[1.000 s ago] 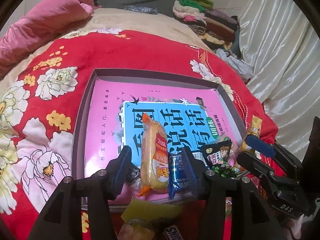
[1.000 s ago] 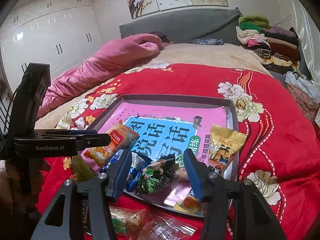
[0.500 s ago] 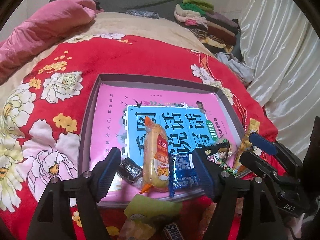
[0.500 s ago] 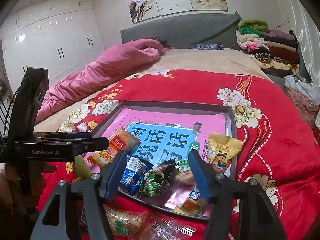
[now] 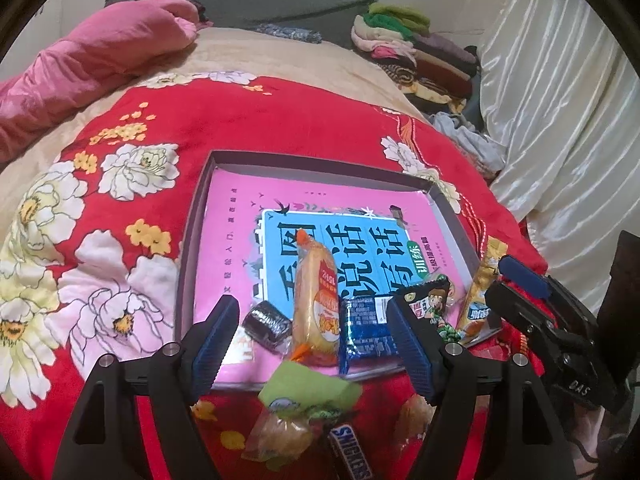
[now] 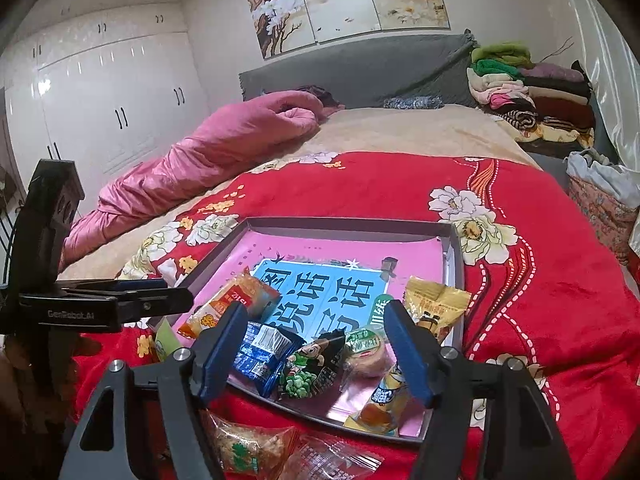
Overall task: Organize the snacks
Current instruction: 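Withdraw both open grippers from the lid toward the remaining snacks, then grasp the Snickers bar with left while right grasps the clear pastry bag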
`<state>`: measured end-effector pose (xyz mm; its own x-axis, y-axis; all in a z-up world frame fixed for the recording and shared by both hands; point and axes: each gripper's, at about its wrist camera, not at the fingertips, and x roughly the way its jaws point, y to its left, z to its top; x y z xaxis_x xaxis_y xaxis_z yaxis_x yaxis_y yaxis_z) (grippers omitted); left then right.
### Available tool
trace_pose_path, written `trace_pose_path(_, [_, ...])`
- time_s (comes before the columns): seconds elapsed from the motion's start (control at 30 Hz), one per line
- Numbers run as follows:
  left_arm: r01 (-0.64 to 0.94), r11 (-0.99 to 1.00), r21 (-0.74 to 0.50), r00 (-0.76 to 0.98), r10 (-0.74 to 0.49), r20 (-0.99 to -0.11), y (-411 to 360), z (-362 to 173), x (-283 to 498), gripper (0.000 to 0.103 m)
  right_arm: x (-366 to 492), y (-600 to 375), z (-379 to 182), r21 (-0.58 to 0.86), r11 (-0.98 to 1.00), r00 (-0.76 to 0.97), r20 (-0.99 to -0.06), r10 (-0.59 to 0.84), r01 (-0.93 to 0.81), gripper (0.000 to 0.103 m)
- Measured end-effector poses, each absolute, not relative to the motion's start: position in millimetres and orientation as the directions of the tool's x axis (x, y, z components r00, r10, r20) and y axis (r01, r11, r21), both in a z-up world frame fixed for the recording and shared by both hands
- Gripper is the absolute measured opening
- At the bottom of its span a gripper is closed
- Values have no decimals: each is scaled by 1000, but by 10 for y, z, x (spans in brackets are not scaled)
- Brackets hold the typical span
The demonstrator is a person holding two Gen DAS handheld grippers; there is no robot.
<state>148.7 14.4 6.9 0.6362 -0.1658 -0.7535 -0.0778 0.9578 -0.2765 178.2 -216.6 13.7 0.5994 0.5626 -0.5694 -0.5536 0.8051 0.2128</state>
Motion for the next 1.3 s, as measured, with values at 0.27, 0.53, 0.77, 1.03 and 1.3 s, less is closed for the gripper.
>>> trace_pose_path(0.27, [-84,960,-266,636,-154,-756,212,94,1352,78,1767,-2180,163,209,805,606,-562,563,-555,71])
trace_pose_path(0.53, [-95,959,-265,649,-143,-748,268,168,1285,78,1735,-2204,206,206,805,617,-547,566,-556,71])
trace_pose_path(0.77, [-89,964,-250,646,-136,-751,229,184,1205,78,1668,-2265,239,204,808,627,-537,565,-553,71])
trace_pose_path(1.03, [-77,973,-219,645,-119,-755,152,212,1106,78,1589,-2351,269,213,813,637,-528,562,-542,72])
trace_pose_path(1.3, [-63,976,-209,635,-122,-763,12,213,1024,78,1469,-2423,289,213,818,642,-527,557,-535,73])
